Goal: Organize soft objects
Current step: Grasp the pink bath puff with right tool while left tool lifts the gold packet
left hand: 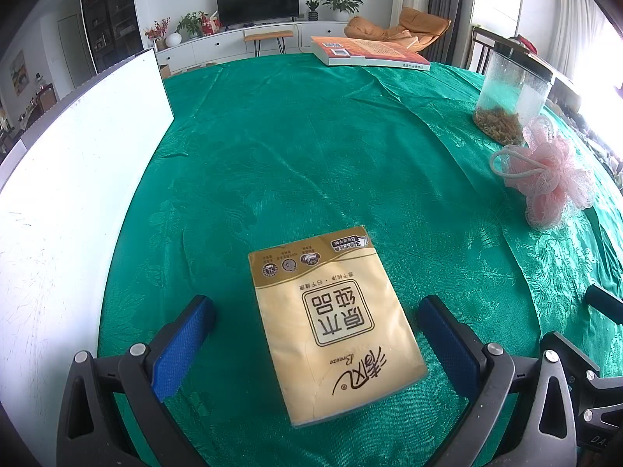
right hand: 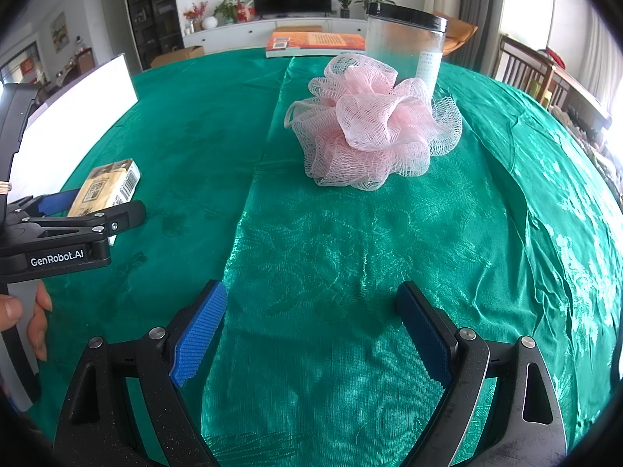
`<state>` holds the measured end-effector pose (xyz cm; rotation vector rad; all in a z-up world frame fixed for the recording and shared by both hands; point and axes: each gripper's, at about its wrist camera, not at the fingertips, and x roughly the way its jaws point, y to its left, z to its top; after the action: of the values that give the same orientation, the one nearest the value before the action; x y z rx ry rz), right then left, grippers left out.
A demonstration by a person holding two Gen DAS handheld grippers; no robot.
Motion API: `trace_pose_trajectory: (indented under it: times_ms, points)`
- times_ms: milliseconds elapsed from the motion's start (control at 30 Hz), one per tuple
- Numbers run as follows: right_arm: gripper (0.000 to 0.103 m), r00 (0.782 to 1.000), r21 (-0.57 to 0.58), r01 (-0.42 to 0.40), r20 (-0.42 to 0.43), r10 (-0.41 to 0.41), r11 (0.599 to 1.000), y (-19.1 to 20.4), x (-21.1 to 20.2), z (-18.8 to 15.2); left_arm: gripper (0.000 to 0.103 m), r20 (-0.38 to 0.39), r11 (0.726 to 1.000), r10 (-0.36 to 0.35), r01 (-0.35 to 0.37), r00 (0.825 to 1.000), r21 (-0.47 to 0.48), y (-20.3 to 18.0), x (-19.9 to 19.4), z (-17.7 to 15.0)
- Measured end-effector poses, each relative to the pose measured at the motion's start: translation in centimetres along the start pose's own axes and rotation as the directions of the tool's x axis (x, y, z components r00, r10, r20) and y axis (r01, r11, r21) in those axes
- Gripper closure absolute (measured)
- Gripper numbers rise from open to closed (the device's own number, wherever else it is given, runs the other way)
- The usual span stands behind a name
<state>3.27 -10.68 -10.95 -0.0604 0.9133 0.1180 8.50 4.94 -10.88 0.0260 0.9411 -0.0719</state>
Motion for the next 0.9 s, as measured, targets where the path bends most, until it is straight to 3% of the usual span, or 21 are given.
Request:
trace_pose_trajectory:
  times_ms: [600, 700, 833, 900]
  points:
    - [0.012, 1.0, 0.0, 0.001, 0.0, -0.001, 1.0, 0.0, 0.0, 0.0, 0.0, 0.001, 1.0, 0.0, 0.0, 1.0, -0.001, 0.2, -0.1, -0.1]
    - [0.014, 0.999, 0.005, -0.044, 0.009, 0.044, 0.999, -0.8, -0.5, 0.1, 0.0, -0.004, 1.0, -0.005, 0.005, 1.0, 0.002, 0.2, -0.1, -0.1]
    - [0.013, 0.976, 0.223, -0.139, 0.194, 0.096, 0.965, -6.8, -4.1, 1.0, 0.0, -0.072, 0.996, -0.084, 0.083, 0.994, -0.021, 0.7, -0.6, 0.3]
    - [0.012, 0.973, 0.287, -0.156, 0.209, 0.097, 0.945, -9.0, -4.4, 2.5, 0.0, -0.055, 0.987, -0.143, 0.139, 0.988, -0.078, 1.5, -1.3, 0.3]
